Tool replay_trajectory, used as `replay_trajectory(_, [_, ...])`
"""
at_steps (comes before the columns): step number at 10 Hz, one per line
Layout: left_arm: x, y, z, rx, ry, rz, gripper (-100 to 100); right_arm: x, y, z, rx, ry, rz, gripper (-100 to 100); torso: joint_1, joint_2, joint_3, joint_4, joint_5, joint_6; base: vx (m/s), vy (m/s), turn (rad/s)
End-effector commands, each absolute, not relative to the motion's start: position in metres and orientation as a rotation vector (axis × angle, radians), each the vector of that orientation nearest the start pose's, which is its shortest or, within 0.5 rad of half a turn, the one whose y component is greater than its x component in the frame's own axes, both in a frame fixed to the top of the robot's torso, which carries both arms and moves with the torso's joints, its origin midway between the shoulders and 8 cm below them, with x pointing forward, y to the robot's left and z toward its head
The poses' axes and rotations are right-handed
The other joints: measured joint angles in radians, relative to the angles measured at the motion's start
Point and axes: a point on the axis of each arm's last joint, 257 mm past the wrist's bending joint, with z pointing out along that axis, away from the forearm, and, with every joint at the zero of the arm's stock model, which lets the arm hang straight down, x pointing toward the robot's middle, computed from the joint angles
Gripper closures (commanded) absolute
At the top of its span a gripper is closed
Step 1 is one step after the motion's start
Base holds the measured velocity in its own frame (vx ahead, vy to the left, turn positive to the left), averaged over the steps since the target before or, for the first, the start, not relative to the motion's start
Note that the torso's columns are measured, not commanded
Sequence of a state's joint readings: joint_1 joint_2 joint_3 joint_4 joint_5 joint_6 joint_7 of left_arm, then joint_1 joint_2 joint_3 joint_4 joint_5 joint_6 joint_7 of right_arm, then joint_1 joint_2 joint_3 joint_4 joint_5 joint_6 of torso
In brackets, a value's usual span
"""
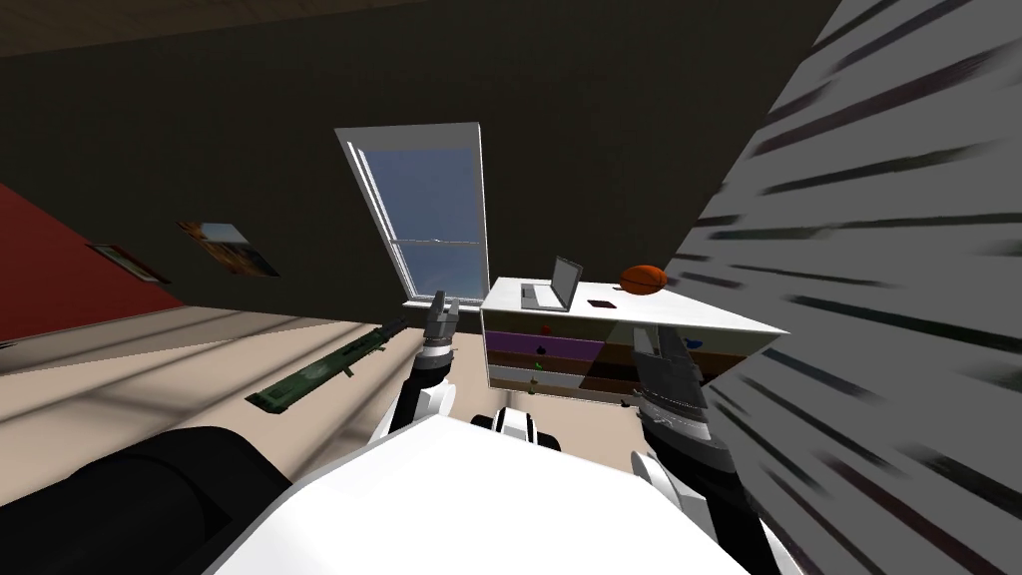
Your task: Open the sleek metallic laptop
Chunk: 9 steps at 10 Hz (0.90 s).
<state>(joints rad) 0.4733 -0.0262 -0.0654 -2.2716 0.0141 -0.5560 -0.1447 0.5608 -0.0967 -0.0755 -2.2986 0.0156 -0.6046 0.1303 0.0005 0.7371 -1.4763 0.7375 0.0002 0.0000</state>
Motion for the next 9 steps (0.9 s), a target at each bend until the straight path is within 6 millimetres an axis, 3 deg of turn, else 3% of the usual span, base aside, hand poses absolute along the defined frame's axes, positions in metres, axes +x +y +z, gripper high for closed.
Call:
replay_trajectory(1, [0.34,0.258,0.04,-0.585,0.565,-1.265,0,0.321,-0.292,0.023,0.381,0.8,1.004,-100,0.001,0.0,0.0,0.0,0.0,0.0,0.03,0.042,0.001])
replay_trajectory(9, [0.34,0.258,0.04,-0.585,0.565,-1.265,0,0.331,-0.332,-0.019,0.075,1.167,0.529,-100,0.0,0.001,0.001,0.001,0.0,0.0,0.042,0.059,-0.006])
